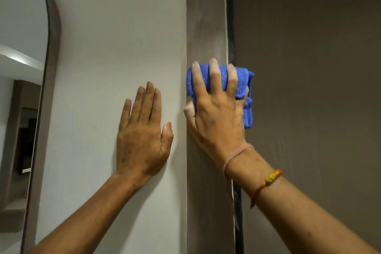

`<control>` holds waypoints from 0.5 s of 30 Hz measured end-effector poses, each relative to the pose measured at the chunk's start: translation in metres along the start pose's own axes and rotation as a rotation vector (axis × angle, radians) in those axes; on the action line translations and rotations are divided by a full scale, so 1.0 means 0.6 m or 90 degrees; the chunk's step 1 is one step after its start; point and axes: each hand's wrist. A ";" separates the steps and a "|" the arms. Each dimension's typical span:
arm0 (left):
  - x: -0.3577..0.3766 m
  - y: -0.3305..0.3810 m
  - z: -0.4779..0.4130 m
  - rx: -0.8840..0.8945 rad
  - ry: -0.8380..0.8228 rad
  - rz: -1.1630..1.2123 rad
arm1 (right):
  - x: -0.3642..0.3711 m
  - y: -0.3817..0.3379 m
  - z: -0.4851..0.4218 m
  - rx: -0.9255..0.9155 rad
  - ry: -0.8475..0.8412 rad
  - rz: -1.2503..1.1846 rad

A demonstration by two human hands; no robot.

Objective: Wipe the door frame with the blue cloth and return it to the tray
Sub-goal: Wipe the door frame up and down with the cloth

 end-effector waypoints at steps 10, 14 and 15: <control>0.001 -0.004 -0.004 0.004 0.004 0.000 | -0.026 0.010 -0.206 0.028 0.023 0.045; -0.002 -0.002 -0.003 0.007 0.002 -0.004 | 0.002 -0.016 -0.065 0.047 0.064 0.008; -0.002 -0.002 -0.004 0.006 0.001 -0.002 | 0.006 -0.022 -0.029 0.053 0.062 -0.003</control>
Point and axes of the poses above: each hand's wrist, its own z-axis away from the middle knuckle, its own x-axis out of the palm, y = z × x, and after that the axes turned 12 degrees about -x, right-handed
